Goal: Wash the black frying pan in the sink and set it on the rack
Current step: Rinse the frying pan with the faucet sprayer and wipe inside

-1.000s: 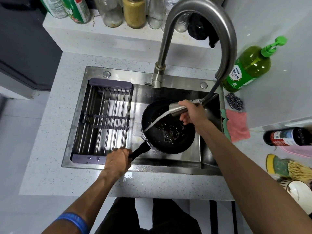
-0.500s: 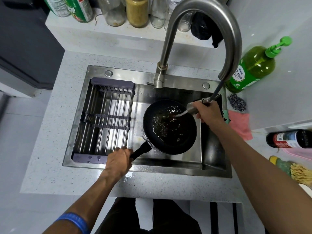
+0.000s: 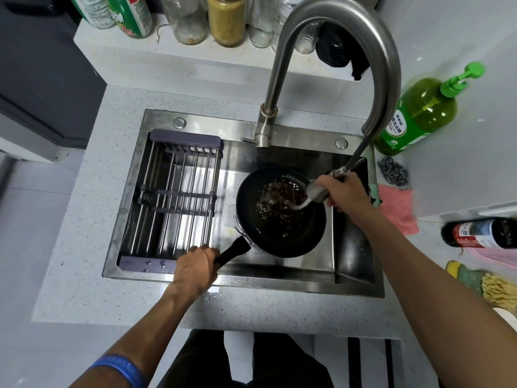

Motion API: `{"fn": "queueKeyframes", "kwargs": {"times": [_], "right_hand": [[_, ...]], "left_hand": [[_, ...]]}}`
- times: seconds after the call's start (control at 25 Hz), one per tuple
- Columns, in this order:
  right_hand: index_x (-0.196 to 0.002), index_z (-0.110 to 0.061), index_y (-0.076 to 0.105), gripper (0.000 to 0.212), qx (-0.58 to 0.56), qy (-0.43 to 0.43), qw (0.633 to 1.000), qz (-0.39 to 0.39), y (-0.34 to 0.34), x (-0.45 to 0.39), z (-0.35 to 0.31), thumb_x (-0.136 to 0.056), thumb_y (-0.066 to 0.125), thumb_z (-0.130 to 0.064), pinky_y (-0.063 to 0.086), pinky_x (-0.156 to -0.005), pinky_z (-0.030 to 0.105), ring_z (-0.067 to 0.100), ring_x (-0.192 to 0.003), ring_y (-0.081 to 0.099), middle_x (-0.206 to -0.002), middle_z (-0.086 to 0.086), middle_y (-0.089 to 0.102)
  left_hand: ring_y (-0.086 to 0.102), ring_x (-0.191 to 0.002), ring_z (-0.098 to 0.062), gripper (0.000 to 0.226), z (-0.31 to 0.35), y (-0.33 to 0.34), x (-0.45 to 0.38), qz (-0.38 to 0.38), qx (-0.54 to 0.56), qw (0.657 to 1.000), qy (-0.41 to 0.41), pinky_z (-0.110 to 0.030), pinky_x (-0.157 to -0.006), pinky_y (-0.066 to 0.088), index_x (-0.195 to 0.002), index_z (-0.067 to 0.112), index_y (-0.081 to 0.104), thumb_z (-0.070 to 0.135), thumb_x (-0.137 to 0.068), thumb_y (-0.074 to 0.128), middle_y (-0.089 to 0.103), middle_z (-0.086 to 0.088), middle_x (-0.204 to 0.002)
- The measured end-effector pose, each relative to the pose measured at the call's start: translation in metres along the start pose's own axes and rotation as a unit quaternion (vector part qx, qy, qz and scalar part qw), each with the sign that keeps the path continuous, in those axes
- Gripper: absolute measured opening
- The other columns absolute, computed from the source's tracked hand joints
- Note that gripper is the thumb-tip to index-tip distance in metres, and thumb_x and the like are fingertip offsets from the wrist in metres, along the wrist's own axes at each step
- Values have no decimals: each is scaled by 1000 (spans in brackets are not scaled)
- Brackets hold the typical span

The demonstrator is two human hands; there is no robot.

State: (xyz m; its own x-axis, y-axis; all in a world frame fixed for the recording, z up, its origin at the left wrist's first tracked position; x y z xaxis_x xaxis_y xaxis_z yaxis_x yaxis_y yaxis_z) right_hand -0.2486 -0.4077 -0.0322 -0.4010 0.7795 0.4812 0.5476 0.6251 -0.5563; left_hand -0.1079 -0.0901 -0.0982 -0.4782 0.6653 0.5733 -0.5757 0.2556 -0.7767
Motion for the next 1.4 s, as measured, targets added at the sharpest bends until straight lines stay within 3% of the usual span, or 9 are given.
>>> {"fn": "queueKeyframes", "kwargs": {"times": [0.2, 0.4, 0.52, 0.68, 0.76, 0.92, 1.08, 1.24, 1.4], "right_hand": [[-80, -12, 71, 23, -86, -1, 996, -25, 15, -5, -13, -84, 69, -35, 50, -57, 32, 19, -59, 59, -64, 13, 64], [-67, -13, 73, 34, 41, -5, 998, 55, -14, -8, 3, -69, 66, -46, 58, -66, 42, 23, -59, 68, -60, 4, 71], [-64, -11, 69, 31, 6, -10, 1000, -21, 8, 4, 0, -81, 67, -37, 46, -51, 29, 16, -42, 57, -49, 1, 63], [-81, -12, 71, 22, -93, -11, 995, -39, 18, -1, -12, -86, 69, -33, 51, -58, 33, 15, -54, 59, -65, 13, 67], [-80, -15, 73, 24, -36, -11, 999, 8, 0, -8, -6, -80, 70, -39, 54, -63, 36, 17, -59, 65, -72, 10, 73], [-64, -15, 72, 35, 108, -46, 993, 16, -17, 0, 7, -77, 63, -46, 52, -60, 31, 17, -51, 64, -52, 1, 66], [-86, -6, 73, 24, -50, -19, 995, -79, 21, 3, -4, -87, 67, -30, 49, -49, 28, 21, -54, 60, -68, 20, 70], [-92, -9, 72, 19, -110, -12, 994, -23, 16, -9, -11, -87, 68, -27, 55, -56, 30, 15, -59, 64, -78, 18, 74], [-89, -12, 72, 14, -146, -3, 989, -26, 27, -10, -15, -89, 68, -25, 55, -56, 28, 14, -56, 62, -69, 14, 71]], "left_hand": [[55, -69, -10, 12, 1, 0, 0, 2, 6, 1000, 3, -18, -65, 42, -102, 19, 61, 28, -94, 60, 49, 11, -71], [55, -67, -8, 10, -1, 2, -1, -1, 12, 1000, 1, -17, -62, 40, -101, 22, 63, 28, -93, 61, 49, 13, -70], [54, -63, -5, 6, -3, 3, -3, -3, 20, 1000, -3, -15, -56, 36, -98, 24, 63, 27, -93, 61, 50, 13, -68], [54, -61, -4, 9, -2, 4, -5, 0, -9, 1000, 6, -15, -53, 35, -98, 28, 65, 32, -92, 60, 54, 13, -69], [55, -65, -7, 11, -2, 3, -6, 8, -21, 1000, 11, -18, -59, 38, -101, 28, 65, 34, -92, 60, 55, 12, -74], [52, -69, -9, 14, -3, 4, -7, 3, -38, 999, 6, -21, -63, 38, -104, 29, 64, 33, -92, 59, 58, 10, -81], [53, -71, -11, 14, 1, 4, -7, -2, -54, 998, 12, -23, -64, 41, -105, 28, 63, 34, -93, 56, 58, 8, -83], [51, -72, -11, 13, 2, 3, -7, 5, -56, 998, 13, -22, -67, 41, -104, 27, 62, 33, -94, 55, 54, 9, -81], [49, -68, -9, 13, -1, 4, -8, 14, -42, 999, 12, -21, -63, 38, -101, 27, 65, 34, -93, 57, 54, 10, -77]]}}
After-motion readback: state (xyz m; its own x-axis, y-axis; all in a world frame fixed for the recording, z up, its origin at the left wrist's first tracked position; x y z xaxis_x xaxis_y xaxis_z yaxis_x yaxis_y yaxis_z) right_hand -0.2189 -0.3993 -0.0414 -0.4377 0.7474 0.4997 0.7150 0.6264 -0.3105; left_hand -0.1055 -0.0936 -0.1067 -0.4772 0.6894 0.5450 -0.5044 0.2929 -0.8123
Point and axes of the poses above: each hand's wrist, its own x-axis away from the middle knuckle, its own y-axis out of the palm, z = x × y, the point moved 7 cm from there along -x, towards the middle knuckle
